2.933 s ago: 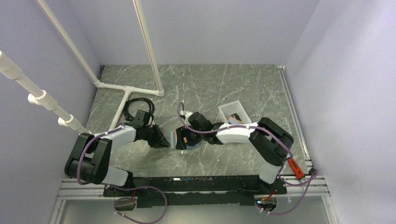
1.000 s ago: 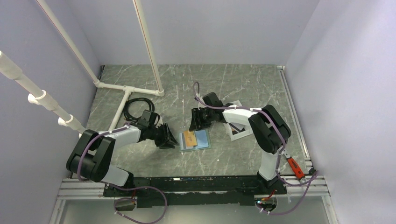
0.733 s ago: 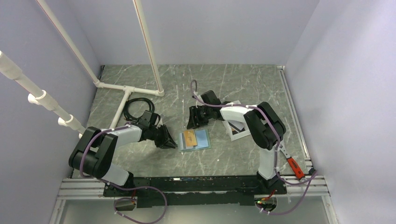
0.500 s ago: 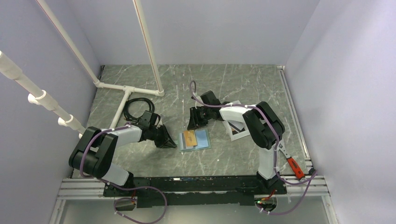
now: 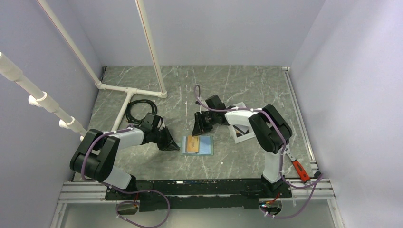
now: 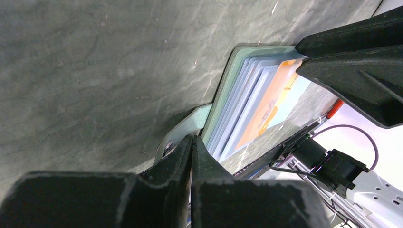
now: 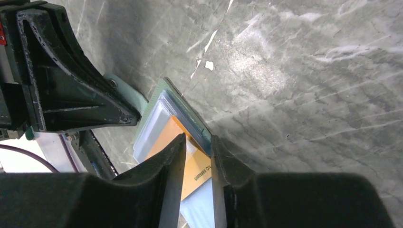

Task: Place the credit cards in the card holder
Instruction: Insert the credit card into the card holder.

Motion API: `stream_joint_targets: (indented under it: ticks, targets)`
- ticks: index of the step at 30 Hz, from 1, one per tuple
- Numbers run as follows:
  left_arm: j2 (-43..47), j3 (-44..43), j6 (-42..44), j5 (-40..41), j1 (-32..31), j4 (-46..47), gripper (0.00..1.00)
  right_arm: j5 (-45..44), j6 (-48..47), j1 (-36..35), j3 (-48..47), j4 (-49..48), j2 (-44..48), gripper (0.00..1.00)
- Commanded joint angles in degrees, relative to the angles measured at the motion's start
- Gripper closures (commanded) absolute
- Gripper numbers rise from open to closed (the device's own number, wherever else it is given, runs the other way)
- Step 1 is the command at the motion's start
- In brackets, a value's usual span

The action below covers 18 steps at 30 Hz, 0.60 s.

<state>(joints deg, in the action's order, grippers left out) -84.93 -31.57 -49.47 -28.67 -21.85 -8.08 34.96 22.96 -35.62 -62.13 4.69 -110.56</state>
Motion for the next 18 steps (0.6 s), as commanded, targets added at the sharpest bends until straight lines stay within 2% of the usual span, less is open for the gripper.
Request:
stream_joint_targets:
  ticks: [1,6,8,10,15,18]
  targets:
    - [1.4,0.6,-0.2,0.5,-0.2,0.9,0.89,-1.5,-1.6,-0.1,-4.0,2.5,2.7,0.66]
    - [2.6,0.1,0.5,-1.1,-0.2,0.7,0.80,-4.3,-1.8,0.0,-6.3,6.6,5.3,0.37]
    - [3.1,0.3,0.4,-1.7,-0.2,1.3,0.79,-4.1,-2.7,0.2,-6.3,6.7,5.1,0.32]
    - [3.7,0.2,0.6,-2.1,-0.2,0.8,0.80,-2.5,-2.9,0.6,-7.0,6.8,4.0,0.33]
    - [5.8,0.0,1.0,-1.9,-0.2,-0.9,0.83,3.5,-2.4,0.8,-8.5,4.9,0.5,0.47]
    - [4.5,0.4,0.0,-2.7,-0.2,0.7,0.88,5.3,-1.8,0.4,-9.1,4.9,-1.0,0.54]
